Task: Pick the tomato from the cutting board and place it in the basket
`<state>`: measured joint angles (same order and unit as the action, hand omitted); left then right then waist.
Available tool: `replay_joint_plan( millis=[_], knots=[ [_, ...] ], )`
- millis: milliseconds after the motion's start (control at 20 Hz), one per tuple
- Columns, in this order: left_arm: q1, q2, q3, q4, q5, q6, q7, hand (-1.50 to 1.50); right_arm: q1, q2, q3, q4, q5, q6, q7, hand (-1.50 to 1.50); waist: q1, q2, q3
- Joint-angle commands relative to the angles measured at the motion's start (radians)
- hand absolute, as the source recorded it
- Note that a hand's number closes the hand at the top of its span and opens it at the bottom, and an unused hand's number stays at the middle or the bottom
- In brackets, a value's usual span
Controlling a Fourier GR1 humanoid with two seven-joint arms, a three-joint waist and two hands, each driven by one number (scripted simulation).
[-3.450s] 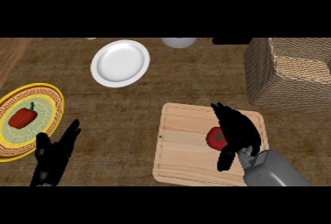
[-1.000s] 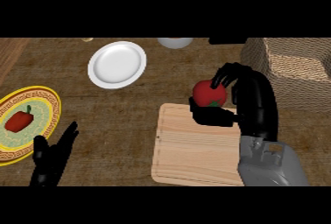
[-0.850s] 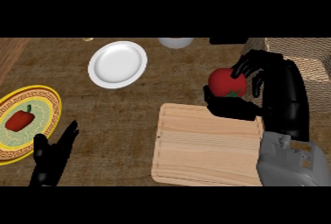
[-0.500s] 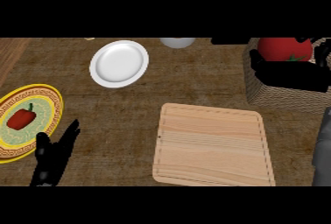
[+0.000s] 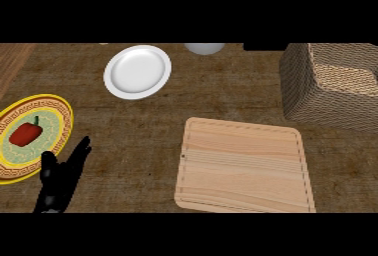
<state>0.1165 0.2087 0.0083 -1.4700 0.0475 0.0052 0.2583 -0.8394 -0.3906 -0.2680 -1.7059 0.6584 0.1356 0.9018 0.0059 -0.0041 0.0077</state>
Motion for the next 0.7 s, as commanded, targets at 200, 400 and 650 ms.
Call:
replay_joint_plan(
  millis=[200,400,650],
  knots=[
    [-0.003,-0.004,0.014,0.082,0.010,-0.031,0.005,0.00,-0.041,-0.100,-0.073,0.324,-0.025,-0.057,-0.220,1.50,0.010,0.010,-0.008],
    [-0.007,-0.027,-0.014,0.050,-0.016,-0.011,0.026,0.00,0.001,-0.118,-0.118,0.427,-0.062,-0.093,-0.345,1.50,0.007,0.009,-0.007],
    [-0.019,-0.012,0.022,0.072,0.004,-0.025,0.027,0.00,0.015,-0.064,-0.149,0.538,-0.082,-0.200,-0.415,1.50,0.006,0.009,-0.007]
  ],
)
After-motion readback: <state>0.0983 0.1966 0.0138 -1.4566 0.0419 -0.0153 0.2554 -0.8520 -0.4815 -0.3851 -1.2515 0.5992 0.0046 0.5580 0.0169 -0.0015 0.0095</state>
